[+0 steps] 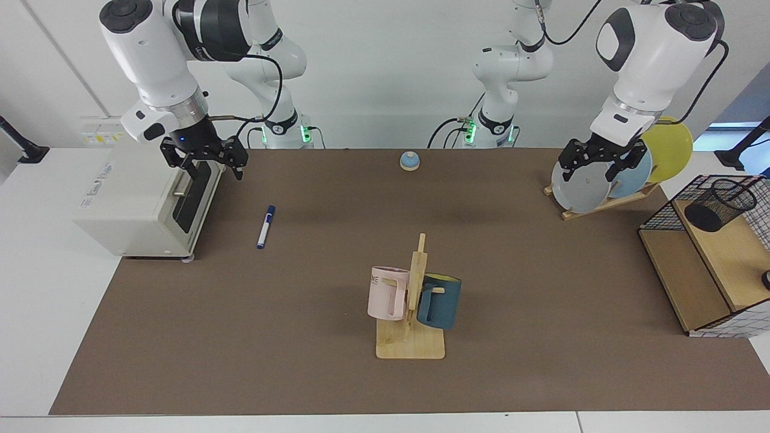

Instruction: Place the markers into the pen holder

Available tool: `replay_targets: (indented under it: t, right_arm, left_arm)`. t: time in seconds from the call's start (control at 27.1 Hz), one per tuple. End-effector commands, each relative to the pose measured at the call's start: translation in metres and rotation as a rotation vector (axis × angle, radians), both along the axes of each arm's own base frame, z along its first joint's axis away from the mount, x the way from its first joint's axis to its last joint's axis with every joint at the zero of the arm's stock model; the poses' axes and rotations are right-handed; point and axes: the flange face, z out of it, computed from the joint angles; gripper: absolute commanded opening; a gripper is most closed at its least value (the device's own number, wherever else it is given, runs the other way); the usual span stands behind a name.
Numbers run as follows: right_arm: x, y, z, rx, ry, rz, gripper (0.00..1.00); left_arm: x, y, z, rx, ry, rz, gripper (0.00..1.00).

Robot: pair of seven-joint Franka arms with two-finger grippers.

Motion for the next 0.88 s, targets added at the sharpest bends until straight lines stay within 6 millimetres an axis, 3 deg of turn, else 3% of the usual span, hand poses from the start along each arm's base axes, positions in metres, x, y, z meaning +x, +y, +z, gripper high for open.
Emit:
replay_targets:
  t: [0.0,0.44,0.66,0.77,0.85]
  right_arm:
    - [-0.006,-0.001,0.007,0.006,-0.004,-0.015,1.00]
    - [-0.005,-0.009,0.008,0.017,-0.008,-0.036,1.00]
    - [-0.007,-0.003,0.006,-0.003,-0.010,-0.019,1.00]
    - [-0.006,-0.001,-0.010,-0.003,-0.001,-0.019,1.00]
    - [-0.005,0.000,-0.032,-0.003,-0.002,-0.018,1.00]
  left_arm:
    - [-0.003,0.000,-0.004,0.007,0.004,-0.011,1.00]
    - [-0.003,0.000,-0.002,0.007,-0.002,-0.011,1.00]
    - [-0.002,0.000,-0.003,0.005,-0.004,-0.011,1.00]
    - [-0.003,0.000,-0.002,0.005,-0.002,-0.009,1.00]
    - [-0.003,0.001,-0.003,0.006,0.002,-0.009,1.00]
